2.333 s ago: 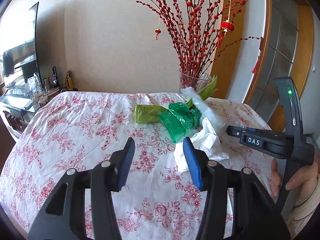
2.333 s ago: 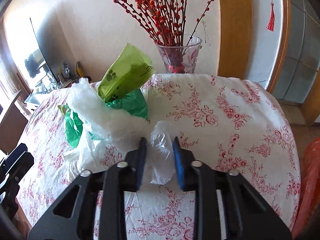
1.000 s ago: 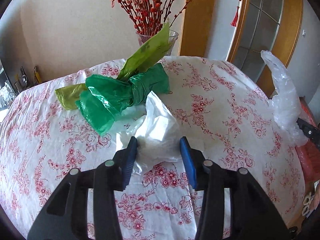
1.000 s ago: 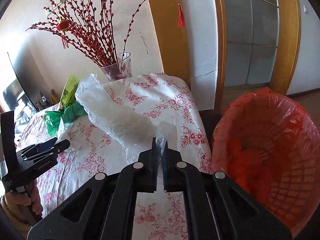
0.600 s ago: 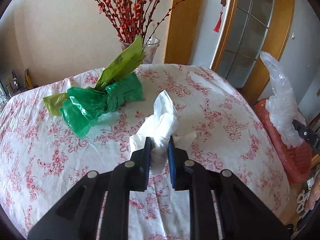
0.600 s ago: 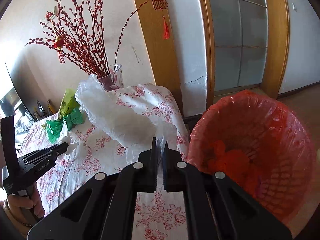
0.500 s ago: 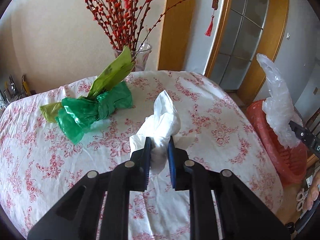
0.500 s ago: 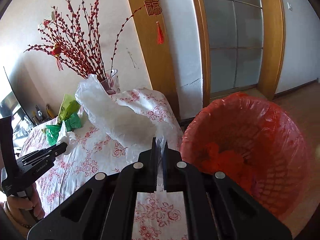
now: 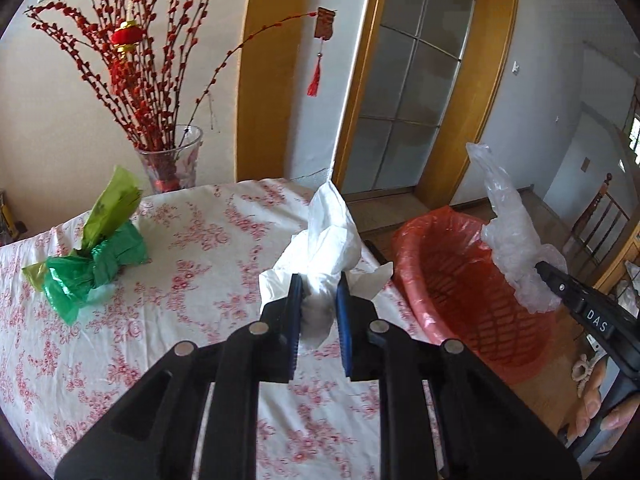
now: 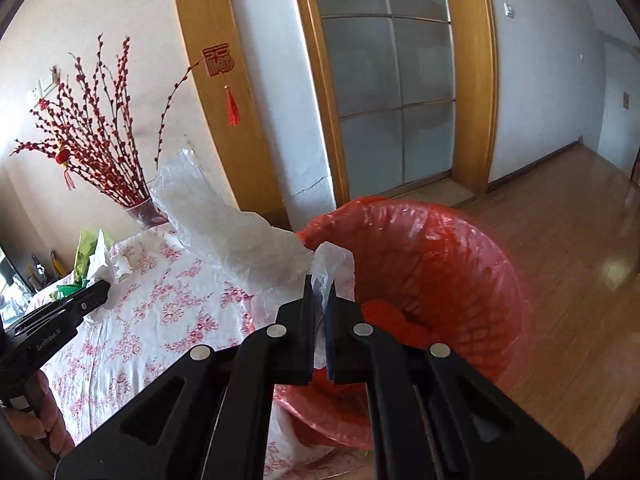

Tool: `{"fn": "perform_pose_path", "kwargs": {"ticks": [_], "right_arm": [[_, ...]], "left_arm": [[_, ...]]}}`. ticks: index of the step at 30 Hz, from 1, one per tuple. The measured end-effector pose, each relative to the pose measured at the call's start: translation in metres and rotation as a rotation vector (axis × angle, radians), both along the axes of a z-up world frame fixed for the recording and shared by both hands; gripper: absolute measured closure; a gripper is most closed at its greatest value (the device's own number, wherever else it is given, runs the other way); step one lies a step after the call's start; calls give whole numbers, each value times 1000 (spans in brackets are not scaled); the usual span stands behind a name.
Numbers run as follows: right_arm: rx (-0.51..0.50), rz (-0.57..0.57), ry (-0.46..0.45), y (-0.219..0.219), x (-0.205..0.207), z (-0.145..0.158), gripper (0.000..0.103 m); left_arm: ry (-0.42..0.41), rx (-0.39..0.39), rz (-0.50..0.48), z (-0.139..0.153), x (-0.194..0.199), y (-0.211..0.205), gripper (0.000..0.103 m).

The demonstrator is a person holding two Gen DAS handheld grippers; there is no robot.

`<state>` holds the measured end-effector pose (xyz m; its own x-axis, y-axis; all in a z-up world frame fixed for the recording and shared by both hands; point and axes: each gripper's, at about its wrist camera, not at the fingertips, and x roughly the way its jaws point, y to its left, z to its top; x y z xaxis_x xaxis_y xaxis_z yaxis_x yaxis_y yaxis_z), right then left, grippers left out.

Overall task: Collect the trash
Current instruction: 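Carry the clear bag and white bag over the red-lined basket, then open the right gripper to drop the clear bag while the left gripper releases the white bag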

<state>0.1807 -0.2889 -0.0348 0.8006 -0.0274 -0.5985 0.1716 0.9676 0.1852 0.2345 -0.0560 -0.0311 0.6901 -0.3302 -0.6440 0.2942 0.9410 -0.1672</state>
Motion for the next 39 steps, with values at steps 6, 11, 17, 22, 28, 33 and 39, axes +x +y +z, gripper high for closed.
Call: {"fn": "perform_pose_path", "kwargs": {"ticks": [6, 11, 17, 22, 28, 33, 39], "right_arm": [[-9, -104, -7, -27, -14, 4, 99], [-37, -168, -22, -39, -23, 9, 99], [-35, -221, -13, -53, -24, 4, 99], [-23, -240, -12, -63, -22, 1, 99], [-23, -267, -16, -74, -21, 1, 99], [-5, -288, -17, -83, -19, 0, 98], [32, -298, -10, -95, -15, -6, 98]], "left_arm": [[-3, -33, -83, 4, -6, -38, 86], [6, -56, -144, 2, -7, -63, 86], [7, -74, -202, 2, -7, -86, 86], [6, -75, -233, 2, -7, -102, 85], [12, -86, -265, 0, -2, -120, 85], [23, -81, -296, -4, 4, -141, 84], [43, -82, -317, -12, 11, -157, 83]]}}
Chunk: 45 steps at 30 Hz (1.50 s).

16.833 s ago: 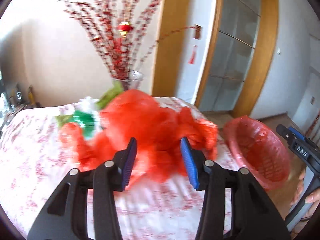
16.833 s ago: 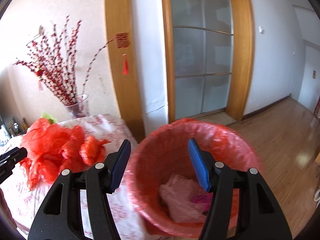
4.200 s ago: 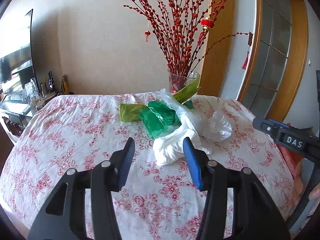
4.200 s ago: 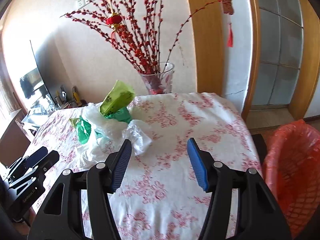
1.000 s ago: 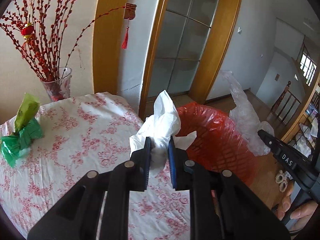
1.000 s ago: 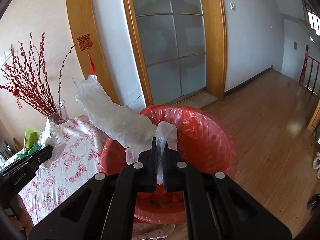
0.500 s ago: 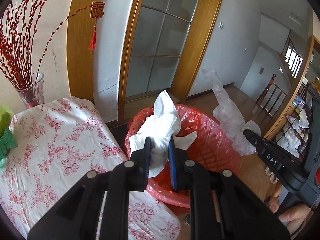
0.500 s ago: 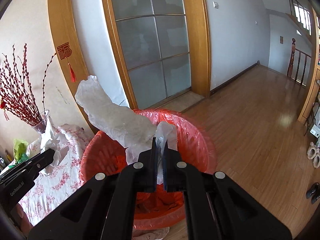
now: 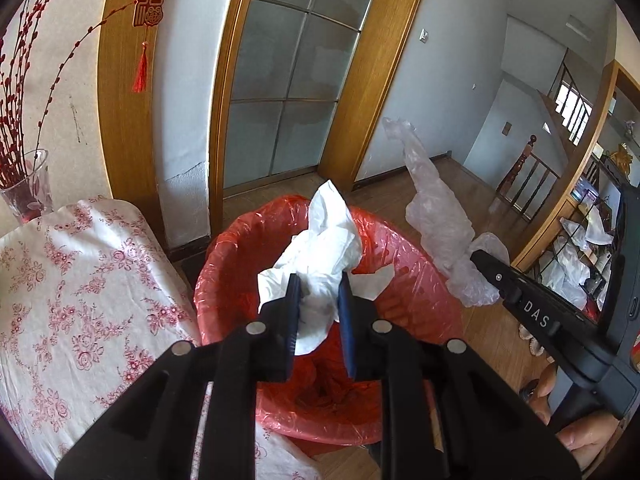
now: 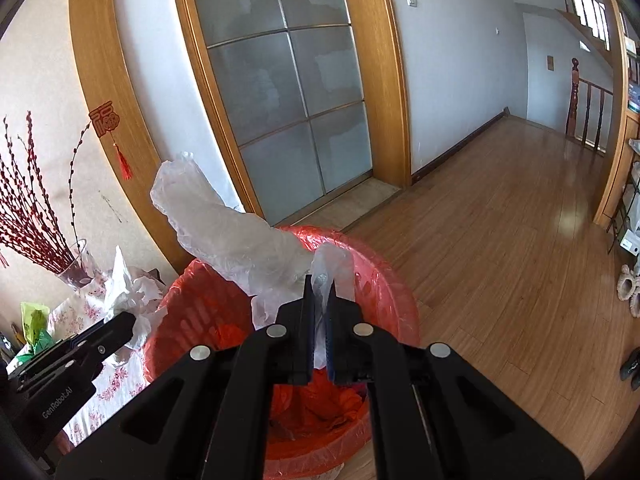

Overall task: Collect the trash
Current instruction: 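Open the right gripper to drop the clear bag while the left gripper releases the white bag, then move both open grippers back to the green and yellow-green bags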

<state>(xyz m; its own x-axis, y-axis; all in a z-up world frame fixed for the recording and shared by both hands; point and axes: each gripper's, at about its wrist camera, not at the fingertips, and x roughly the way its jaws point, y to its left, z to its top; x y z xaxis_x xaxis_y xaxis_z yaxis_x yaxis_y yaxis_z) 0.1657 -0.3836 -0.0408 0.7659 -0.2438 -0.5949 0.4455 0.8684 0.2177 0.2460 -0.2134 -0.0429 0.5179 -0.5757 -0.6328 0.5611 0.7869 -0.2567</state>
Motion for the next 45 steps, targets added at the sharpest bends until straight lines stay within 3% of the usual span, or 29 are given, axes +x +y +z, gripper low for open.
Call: {"fn": "perform_pose_path", "kwargs": {"ticks": [7, 9, 11, 13, 23, 33, 45], "right_arm": [[33, 2, 3, -7, 5, -6, 95], [33, 6, 7, -7, 5, -8, 84], [28, 7, 1, -6, 4, -9, 61], [16, 5, -8, -4, 2, -8, 57], [-37, 16, 4, 2, -1, -6, 57], [-84, 112, -1, 41, 6, 1, 57], [-112, 370, 5, 136, 32, 2, 57]], "left_arm": [[27, 8, -5, -13, 5, -9, 72], [40, 11, -2, -17, 8, -9, 68], [48, 15, 3, -20, 10, -7, 66], [53, 15, 9, -22, 10, -4, 62], [-14, 56, 94, -15, -1, 36, 58], [-107, 136, 298, -2, -12, 131, 55], [-127, 199, 576, -3, -27, 258, 53]]}}
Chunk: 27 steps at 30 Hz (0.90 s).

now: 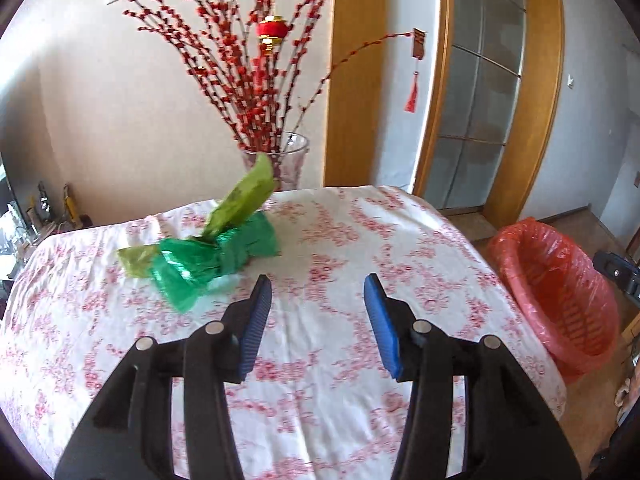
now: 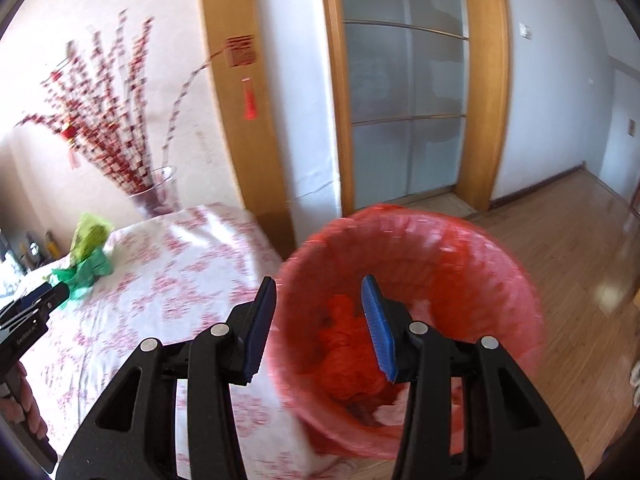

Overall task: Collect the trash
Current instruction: 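Move both open grippers back to the green and yellow-green bags, then grasp the green bag with the left gripper while the right gripper grasps the yellow-green paw-print bag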

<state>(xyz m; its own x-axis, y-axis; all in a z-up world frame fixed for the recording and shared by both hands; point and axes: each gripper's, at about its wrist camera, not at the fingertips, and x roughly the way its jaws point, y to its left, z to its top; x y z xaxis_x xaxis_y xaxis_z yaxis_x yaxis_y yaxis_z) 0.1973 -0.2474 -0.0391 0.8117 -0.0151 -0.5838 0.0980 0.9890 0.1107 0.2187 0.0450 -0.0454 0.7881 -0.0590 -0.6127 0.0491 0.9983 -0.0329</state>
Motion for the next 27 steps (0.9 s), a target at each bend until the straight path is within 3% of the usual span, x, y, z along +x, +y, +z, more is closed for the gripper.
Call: {"fn": "perform_pose_path", "kwargs": {"ticks": [5, 11, 16, 21, 27], "right_arm": [[-15, 98, 2, 41, 8, -1, 57], [-29, 122, 15, 54, 9, -4, 57], [-35, 123, 28, 58, 13, -8, 57], [-42, 135, 37, 64, 17, -11, 57], [-47, 155, 44, 73, 19, -15, 57]], "left_arm": [[4, 24, 83, -5, 8, 39, 53], [68, 19, 175, -25, 47, 77, 53], [149, -36, 200, -43, 71, 96, 53], [174, -77, 182, -48, 83, 99, 54], [184, -60, 142, -52, 91, 90, 82]]}}
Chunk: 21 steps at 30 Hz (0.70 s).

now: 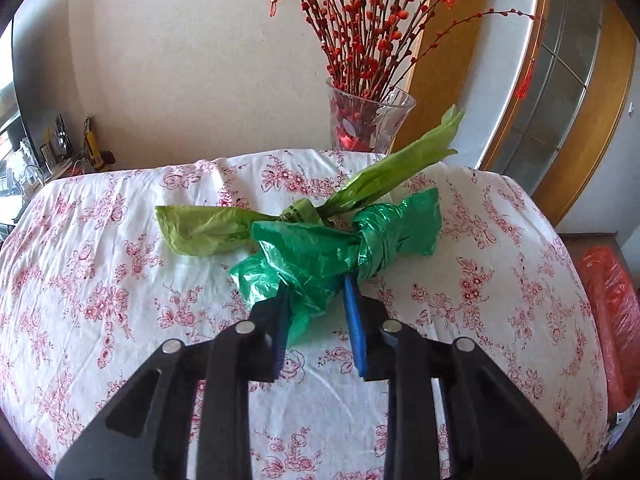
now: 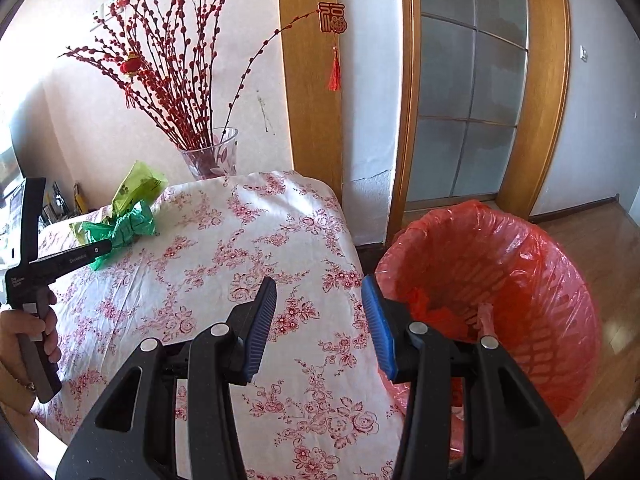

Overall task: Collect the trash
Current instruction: 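Grasp the green bag with the left gripper while the right gripper grasps the yellow-green paw-print bag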

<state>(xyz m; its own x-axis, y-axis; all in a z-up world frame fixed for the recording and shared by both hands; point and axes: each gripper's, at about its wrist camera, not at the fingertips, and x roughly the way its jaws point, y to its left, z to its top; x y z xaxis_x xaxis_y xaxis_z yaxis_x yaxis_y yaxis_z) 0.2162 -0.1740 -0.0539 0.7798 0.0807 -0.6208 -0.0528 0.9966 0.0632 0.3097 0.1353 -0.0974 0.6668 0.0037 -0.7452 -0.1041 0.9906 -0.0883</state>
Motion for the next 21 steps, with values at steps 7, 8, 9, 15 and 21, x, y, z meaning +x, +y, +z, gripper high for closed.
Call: {"fn": "perform_pose_path", "kwargs": {"ticks": [7, 8, 9, 15, 21], "right_arm": [[-8, 31, -2, 14, 2, 1, 57], [-10, 36, -3, 16, 2, 1, 57], [-10, 40, -3, 18, 3, 1, 57], [-16, 84, -9, 37, 9, 4, 57], [24, 150, -22, 68, 21, 9, 57]], "left_arm": [[-23, 21, -44, 3, -14, -7, 96], [-27, 20, -48, 3, -17, -8, 97], [-31, 17, -52, 4, -22, -8, 97], [-74, 11, -66, 15, -54, 1, 97], [-120, 32, -50, 29, -88, 17, 97]]}}
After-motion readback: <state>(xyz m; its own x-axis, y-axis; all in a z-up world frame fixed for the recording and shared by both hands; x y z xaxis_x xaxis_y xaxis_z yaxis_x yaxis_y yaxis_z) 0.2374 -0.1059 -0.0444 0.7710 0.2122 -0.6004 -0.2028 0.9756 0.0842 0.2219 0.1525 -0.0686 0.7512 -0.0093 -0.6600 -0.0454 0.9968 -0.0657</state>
